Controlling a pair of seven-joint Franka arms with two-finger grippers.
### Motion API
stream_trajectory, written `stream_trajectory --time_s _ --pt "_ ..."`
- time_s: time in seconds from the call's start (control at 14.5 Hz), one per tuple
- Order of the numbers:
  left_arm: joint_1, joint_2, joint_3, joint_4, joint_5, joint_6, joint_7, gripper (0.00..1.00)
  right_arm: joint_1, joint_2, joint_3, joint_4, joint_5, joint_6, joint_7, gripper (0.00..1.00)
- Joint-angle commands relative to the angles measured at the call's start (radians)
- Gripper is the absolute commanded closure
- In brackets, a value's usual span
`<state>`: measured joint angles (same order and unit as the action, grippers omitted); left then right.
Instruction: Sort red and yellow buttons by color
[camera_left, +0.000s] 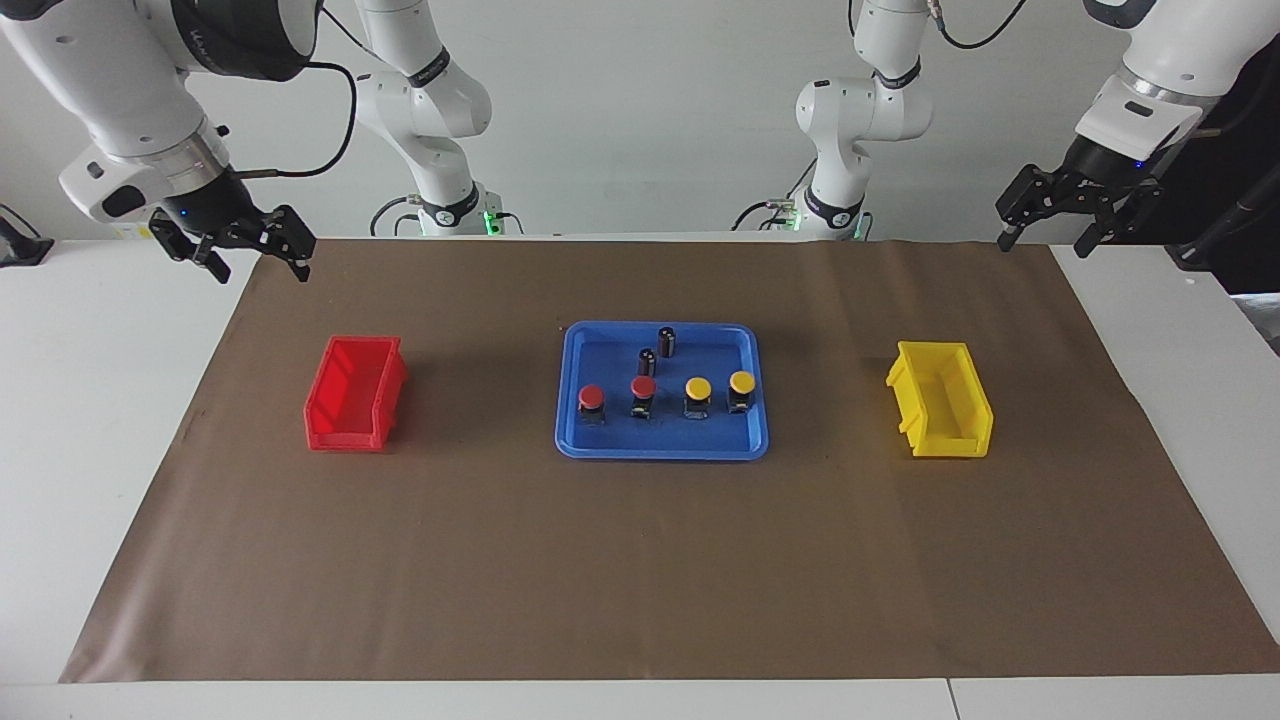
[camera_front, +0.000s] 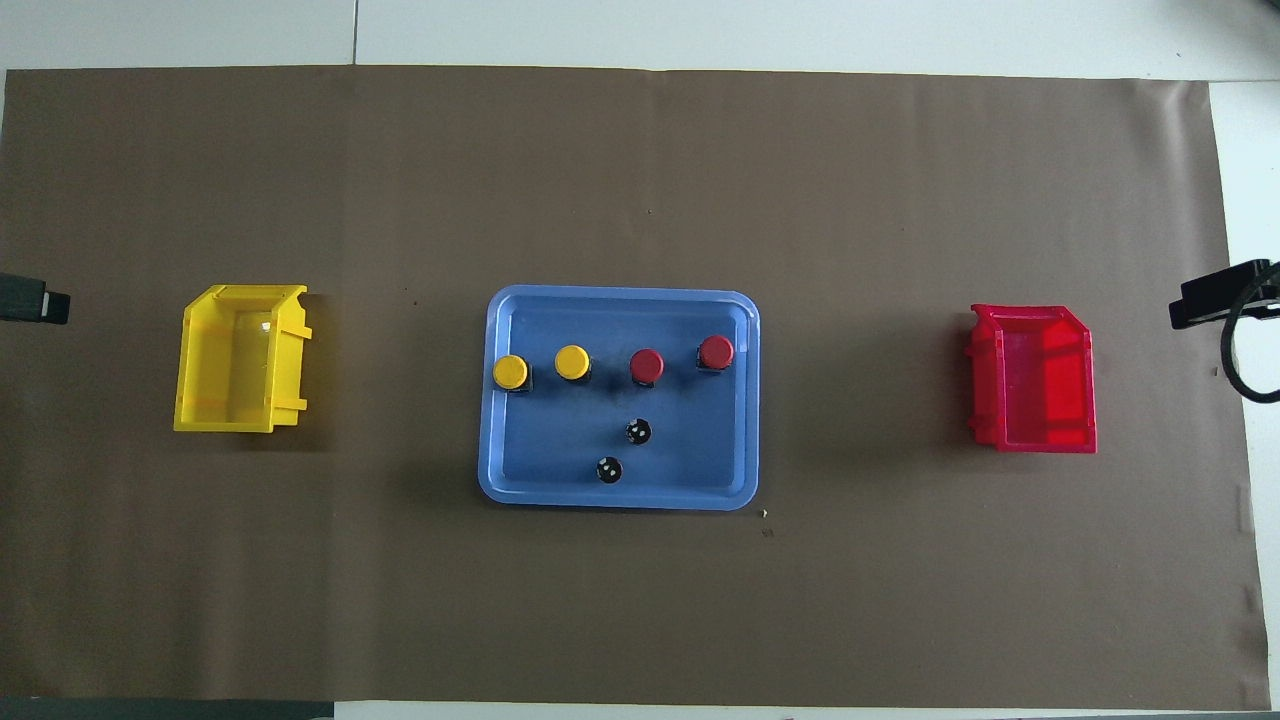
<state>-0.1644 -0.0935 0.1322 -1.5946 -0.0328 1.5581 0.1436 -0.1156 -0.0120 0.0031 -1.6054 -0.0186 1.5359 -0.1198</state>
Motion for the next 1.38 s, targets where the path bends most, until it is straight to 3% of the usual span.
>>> stream_trajectory --time_s 0.0,0.48,0.69,1.1,1.31 --pt "0.005 -0.006 0.001 0.005 -0.015 -0.020 0.013 0.00 -0.003 -0.008 0.003 -0.005 -0.003 0.010 -0.004 0.00" --pt "0.005 -0.006 0.001 0.005 -0.015 -0.020 0.013 0.00 -0.003 -0.014 0.003 -0.015 -0.001 0.013 -0.009 0.00" --pt "0.005 -0.006 0.001 0.005 -0.015 -0.020 0.013 0.00 0.037 0.007 0.017 0.037 -0.006 0.021 -0.001 0.00" --pt "0.005 -0.006 0.001 0.005 -0.015 -0.020 0.013 0.00 0.302 0.190 0.017 0.232 -0.001 0.004 0.273 0.00" --pt "0.005 -0.006 0.001 0.005 -0.015 -0.018 0.013 0.00 0.448 0.274 0.018 0.240 -0.001 0.149 0.487 0.00"
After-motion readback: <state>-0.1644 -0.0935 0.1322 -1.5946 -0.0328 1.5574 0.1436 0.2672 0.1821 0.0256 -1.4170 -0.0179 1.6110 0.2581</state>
